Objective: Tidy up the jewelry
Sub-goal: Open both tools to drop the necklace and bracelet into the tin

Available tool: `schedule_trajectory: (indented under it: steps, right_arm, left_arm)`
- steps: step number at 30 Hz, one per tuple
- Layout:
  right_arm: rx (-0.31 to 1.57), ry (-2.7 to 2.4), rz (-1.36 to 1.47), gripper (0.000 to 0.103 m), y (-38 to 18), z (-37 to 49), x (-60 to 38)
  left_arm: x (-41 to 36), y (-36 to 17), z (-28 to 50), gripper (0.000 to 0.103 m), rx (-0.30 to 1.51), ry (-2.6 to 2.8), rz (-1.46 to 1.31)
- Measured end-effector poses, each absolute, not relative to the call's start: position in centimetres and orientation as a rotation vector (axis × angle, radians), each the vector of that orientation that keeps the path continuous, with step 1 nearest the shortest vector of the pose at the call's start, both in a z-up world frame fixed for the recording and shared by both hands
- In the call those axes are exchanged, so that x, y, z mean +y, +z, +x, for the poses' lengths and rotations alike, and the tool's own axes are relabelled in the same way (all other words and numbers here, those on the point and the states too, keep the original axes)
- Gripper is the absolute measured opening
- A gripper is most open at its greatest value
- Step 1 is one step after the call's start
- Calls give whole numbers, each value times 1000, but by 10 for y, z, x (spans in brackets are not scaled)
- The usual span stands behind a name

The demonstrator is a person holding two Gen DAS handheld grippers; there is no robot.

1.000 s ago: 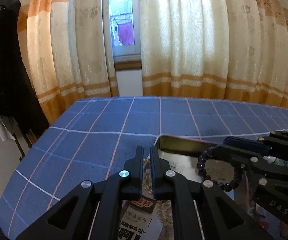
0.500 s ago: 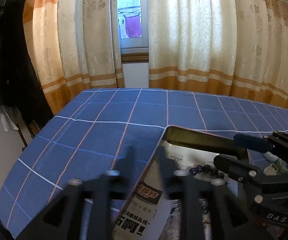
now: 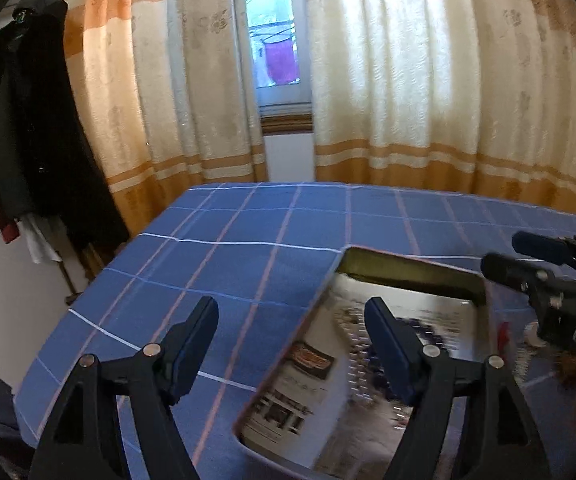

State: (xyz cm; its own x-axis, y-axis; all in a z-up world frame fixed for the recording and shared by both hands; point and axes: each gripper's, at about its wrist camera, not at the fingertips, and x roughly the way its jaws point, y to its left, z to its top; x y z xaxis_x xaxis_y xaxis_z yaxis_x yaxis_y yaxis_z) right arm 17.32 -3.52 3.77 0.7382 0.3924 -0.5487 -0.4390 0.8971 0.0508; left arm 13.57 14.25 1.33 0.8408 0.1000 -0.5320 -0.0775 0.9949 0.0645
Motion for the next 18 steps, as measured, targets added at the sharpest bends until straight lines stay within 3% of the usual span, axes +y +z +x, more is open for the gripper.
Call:
schedule_trajectory:
  steps: [6, 18]
  right_arm:
    - [550, 378, -90, 69, 45, 145, -73]
    - [559, 229, -53, 69, 25, 93, -161]
  left_arm:
    - [112, 22, 109, 76, 507, 28, 80]
    - [41, 9, 85, 76, 503, -105, 127]
